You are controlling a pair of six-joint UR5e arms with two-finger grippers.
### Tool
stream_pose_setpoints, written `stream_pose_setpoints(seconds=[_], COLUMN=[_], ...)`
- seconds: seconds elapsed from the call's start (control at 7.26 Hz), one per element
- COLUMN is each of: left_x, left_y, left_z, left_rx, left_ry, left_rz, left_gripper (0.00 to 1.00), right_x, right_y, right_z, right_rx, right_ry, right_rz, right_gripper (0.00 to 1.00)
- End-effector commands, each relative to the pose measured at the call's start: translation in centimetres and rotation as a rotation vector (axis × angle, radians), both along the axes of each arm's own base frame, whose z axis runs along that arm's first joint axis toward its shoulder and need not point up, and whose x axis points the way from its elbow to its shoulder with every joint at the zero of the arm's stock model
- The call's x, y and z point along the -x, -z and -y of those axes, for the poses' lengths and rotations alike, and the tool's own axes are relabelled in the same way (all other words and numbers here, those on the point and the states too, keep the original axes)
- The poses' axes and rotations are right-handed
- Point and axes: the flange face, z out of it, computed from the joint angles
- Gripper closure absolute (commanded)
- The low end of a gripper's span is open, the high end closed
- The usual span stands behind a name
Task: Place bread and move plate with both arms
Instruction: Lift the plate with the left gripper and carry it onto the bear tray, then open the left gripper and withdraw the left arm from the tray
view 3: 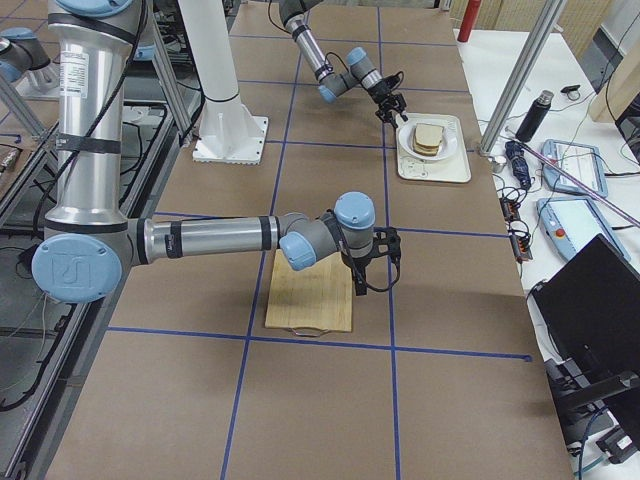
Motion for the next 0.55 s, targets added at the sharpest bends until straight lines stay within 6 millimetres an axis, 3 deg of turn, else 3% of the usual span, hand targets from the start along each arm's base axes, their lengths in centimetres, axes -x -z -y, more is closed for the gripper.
stream_pose_setpoints(seconds=[0.0, 0.14, 0.28, 0.41], left_x=[4.2, 6.6, 8.7, 11.6], left_y=[-1.3, -3.8, -6.6, -8.6], left_z=[-3.3, -5.2, -6.3, -7.4], left_rx=[-0.041, -0.058, -0.164, -0.291], left_ry=[-0.065, -0.083, -0.124, -0.129], left_rz=[-0.037, -0.025, 0.084, 0.193], left_gripper=[0.36, 0.36, 0.25, 0.03], right_x=[0.1, -0.5, -1.2, -1.7], right_y=[0.2, 0.3, 0.5, 2.1], right_z=[0.3, 0.5, 0.7, 2.2], right_rx=[0.004, 0.004, 0.003, -0.016], right_ry=[-0.001, -0.013, -0.028, -0.047], right_rz=[-0.002, -0.003, -0.001, 0.005], right_gripper=[0.0, 0.0, 0.0, 0.0])
